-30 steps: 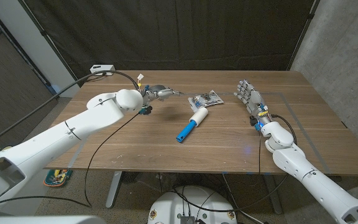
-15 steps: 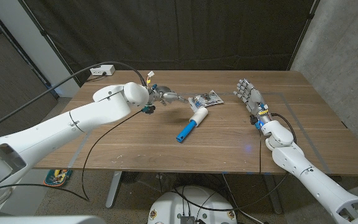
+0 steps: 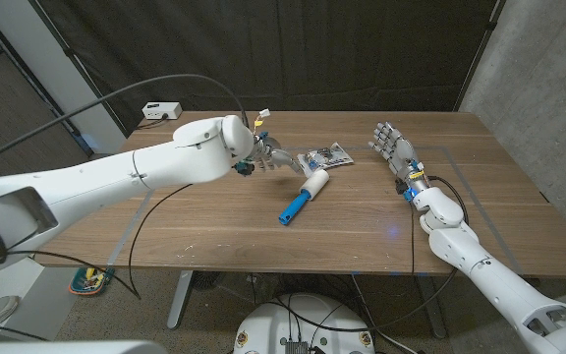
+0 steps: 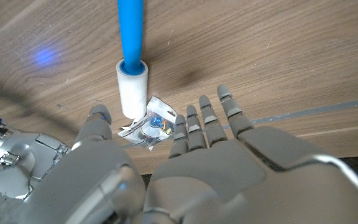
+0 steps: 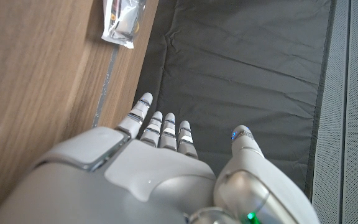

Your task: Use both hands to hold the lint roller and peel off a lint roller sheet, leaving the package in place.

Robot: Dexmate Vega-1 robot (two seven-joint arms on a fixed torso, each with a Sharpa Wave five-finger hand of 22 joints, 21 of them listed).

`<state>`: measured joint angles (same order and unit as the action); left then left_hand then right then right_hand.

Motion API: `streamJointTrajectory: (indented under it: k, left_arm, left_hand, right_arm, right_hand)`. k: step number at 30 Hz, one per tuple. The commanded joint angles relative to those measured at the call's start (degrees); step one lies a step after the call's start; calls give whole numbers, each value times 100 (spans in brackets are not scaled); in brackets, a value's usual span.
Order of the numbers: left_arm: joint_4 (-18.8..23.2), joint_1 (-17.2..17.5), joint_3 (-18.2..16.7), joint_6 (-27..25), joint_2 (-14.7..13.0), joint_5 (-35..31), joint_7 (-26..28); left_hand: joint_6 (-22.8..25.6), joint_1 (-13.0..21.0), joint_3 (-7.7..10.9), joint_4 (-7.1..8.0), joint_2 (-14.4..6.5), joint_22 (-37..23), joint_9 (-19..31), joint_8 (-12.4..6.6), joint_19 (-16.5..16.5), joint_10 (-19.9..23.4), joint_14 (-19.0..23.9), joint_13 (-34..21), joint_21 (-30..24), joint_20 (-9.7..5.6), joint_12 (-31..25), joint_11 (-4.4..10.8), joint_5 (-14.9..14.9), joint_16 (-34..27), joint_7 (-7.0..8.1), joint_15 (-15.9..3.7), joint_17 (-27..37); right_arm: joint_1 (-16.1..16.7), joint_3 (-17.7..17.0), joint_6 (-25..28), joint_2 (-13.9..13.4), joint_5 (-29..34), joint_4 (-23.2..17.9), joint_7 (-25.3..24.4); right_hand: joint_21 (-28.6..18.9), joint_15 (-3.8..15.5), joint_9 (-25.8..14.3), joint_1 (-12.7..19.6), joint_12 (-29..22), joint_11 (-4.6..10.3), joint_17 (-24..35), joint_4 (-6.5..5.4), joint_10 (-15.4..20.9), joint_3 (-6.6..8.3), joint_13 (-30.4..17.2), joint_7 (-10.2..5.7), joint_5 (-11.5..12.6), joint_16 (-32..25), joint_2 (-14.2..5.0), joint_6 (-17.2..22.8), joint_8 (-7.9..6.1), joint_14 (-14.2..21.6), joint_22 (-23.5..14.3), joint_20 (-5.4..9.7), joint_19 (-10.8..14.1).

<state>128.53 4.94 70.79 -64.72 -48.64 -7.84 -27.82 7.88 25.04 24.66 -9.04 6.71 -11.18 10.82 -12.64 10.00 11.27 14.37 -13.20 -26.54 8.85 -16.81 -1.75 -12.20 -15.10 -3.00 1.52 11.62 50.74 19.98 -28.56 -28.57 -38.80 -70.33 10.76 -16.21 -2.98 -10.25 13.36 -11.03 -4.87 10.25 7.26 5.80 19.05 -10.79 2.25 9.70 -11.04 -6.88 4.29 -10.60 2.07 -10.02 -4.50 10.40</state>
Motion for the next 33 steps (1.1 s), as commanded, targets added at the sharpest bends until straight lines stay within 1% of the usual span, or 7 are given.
streamJointTrajectory:
  k: [1, 5, 13, 18, 22, 29, 33]
  left_arm:
    - [-97, -1794, 1899, -1383, 617, -234, -794]
    - [-183, -2243, 2351, -1526, 848, 72, -669]
    - [-560, -2963, 3140, -1526, 1423, 458, -698]
    - [-801, -3355, 3588, -1526, 1824, 962, -384]
    - [-1009, -3730, 3932, -1526, 2169, 2016, 447]
    - [-1682, -4483, 4632, -1526, 3148, 5138, 3094]
    - [-1716, -4145, 4366, -1352, 2909, 4852, 2940]
  left_hand:
    - [118, 81, -36, 30, 2, -1, 9, -30, 211, 132, 111, -25, -98, 55, -79, -2, -55, -58, -58, -22, 31]
    - [225, 120, -40, 43, -13, 4, 13, -53, 322, 236, 200, -41, -122, 74, -113, -8, -61, -82, -139, -56, 38]
    - [517, 266, -30, 35, -62, 13, 21, -121, 617, 491, 486, -78, -194, 39, -198, 81, -58, -159, -88, -177, 31]
    - [613, 361, -14, 39, -145, 15, 26, -132, 765, 616, 616, -95, -231, 65, -240, 75, -35, -202, -114, -168, 35]
    - [674, 366, -29, 59, -160, 17, 29, -136, 884, 654, 693, -108, -261, 75, -248, 52, -11, -220, -120, -195, 35]
    - [771, 395, -25, 74, -199, 20, 32, -147, 1046, 759, 819, -124, -303, 55, -279, 77, 14, -249, -95, -233, 32]
    - [875, 328, -70, 120, -187, 24, 33, -154, 1299, 835, 945, -140, -377, 66, -297, 106, 53, -273, -50, -284, 33]
  right_arm:
    - [-389, 45, -147, 208, -108, 696, 387]
    - [-493, 49, -208, 277, -151, 914, 531]
    - [-626, 25, -298, 360, -216, 1221, 715]
    - [-705, 12, -341, 396, -240, 1374, 808]
    - [-773, 7, -382, 430, -245, 1503, 871]
    - [-914, 14, -425, 496, -250, 1748, 993]
    - [-988, 13, -478, 532, -248, 1887, 1068]
  right_hand:
    - [17, -40, -27, 46, -32, 6, 31, 2, 72, -8, -26, -4, 38, -22, 20, 66, -32, 32, -5, 4, 64]
    - [24, -42, -27, 42, -34, -2, 31, 0, 79, -11, -26, -4, 38, -21, 21, 65, -32, 31, -6, 2, 68]
    - [35, -47, -27, 42, -30, 3, 30, 2, 69, -14, -26, -8, 39, -21, 26, 64, -31, 35, -6, -4, 76]
    - [42, -40, -27, 38, -34, -2, 31, 0, 80, -17, -26, -4, 39, -24, 25, 67, -32, 42, -6, -3, 83]
    - [47, -38, -27, 36, -38, -4, 31, 0, 92, -19, -26, -5, 39, -27, 28, 73, -34, 52, -6, 2, 91]
    - [58, -35, -27, 34, -43, -7, 30, 0, 108, -24, -26, -8, 40, -31, 31, 77, -34, 69, -7, 1, 104]
    - [64, -37, -27, 30, -43, -13, 31, -1, 111, -26, -26, -8, 40, -30, 32, 77, -34, 70, -8, 1, 109]
